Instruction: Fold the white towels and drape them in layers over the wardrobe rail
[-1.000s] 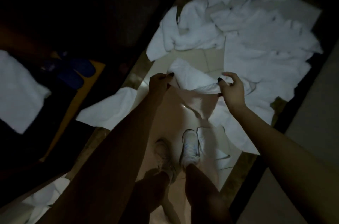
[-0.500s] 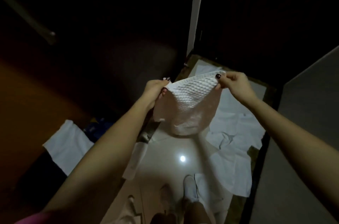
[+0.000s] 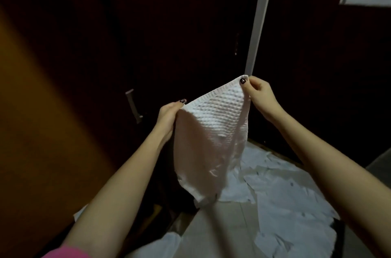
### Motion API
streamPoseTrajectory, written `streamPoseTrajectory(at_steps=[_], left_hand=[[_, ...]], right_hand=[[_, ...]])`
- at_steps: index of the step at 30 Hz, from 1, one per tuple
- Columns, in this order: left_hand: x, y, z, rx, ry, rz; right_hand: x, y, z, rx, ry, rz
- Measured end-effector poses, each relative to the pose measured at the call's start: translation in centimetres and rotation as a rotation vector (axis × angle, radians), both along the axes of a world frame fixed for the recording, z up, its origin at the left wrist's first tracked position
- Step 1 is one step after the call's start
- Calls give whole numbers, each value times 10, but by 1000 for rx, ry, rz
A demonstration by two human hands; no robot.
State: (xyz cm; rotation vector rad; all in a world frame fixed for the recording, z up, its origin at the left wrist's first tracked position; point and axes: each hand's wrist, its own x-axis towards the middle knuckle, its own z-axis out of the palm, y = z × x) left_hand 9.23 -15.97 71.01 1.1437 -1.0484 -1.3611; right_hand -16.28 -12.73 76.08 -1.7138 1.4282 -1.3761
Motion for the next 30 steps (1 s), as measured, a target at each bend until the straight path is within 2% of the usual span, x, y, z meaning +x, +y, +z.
streamPoseTrajectory(at_steps=[3,10,13,15,19,21,24,26,28,30], left_hand=[[2,3,30,-47,-15,-44],[13,-11,95,-219,-281,-115],[17,-4,114,-222,-315,-174],[22,2,119,-210,-314,-180],[44,18,126,-195,-244,-54],[55,27,129,-196,-243,10],[66,38,133,-184,-277,64],[68,48,135,-166,-290,70],[68,59,134,-163,-305,73],[70,70,131,-164,-314,101]], right_hand=[[14,-8,29,19,-13,108],[44,-1,35,384,-85,580],[65,13,25,455,-135,738],[77,19,20,397,-132,739],[94,24,5,226,-164,553],[101,28,-4,248,-327,611],[119,38,-9,445,-606,814],[130,40,-10,510,-494,833],[138,41,-9,426,-284,804],[143,45,-9,319,-176,776]])
